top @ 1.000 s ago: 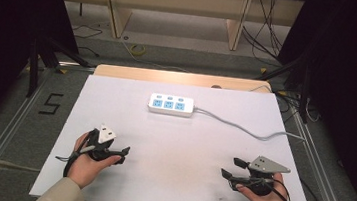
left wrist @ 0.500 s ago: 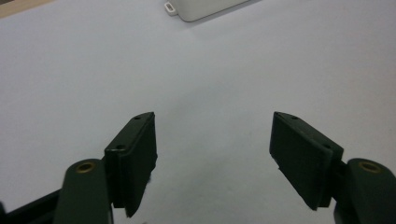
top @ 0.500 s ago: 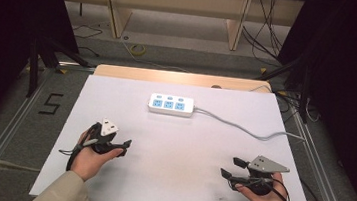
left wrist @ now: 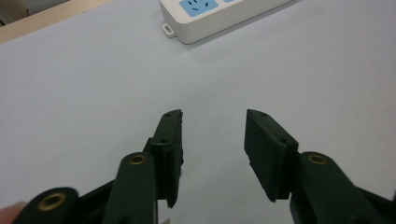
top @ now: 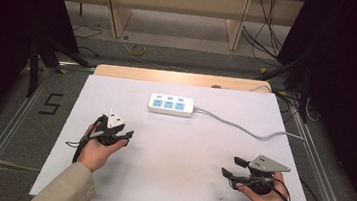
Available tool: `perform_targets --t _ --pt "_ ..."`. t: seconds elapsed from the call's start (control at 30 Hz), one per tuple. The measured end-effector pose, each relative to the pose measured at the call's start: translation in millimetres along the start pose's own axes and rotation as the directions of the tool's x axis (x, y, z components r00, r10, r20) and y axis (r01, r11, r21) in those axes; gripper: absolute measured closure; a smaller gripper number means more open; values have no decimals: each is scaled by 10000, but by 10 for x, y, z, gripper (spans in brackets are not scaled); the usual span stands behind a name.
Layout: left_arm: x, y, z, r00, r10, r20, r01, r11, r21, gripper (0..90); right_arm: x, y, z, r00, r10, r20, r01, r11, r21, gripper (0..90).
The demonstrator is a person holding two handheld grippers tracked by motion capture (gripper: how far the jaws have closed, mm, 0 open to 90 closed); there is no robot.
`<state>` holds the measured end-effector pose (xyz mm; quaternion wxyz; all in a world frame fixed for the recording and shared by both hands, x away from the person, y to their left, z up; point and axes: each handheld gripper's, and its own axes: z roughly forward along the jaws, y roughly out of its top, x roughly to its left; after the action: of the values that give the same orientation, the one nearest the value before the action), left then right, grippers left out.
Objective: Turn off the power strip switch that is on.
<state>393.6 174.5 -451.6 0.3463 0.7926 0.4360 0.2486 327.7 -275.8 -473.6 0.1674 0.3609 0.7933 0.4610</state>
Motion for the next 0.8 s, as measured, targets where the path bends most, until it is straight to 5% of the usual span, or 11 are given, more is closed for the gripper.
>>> perform_targets --t 0.5,0.8 --pt "49 120 99 10000 75 -53 -75 10000 47 885 -6 4 2 10000 -66 21 66 10000 -3 359" --pt "76 215 175 9998 172 -143 -171 9998 46 896 -10 4 4 10000 -86 40 86 10000 11 358"
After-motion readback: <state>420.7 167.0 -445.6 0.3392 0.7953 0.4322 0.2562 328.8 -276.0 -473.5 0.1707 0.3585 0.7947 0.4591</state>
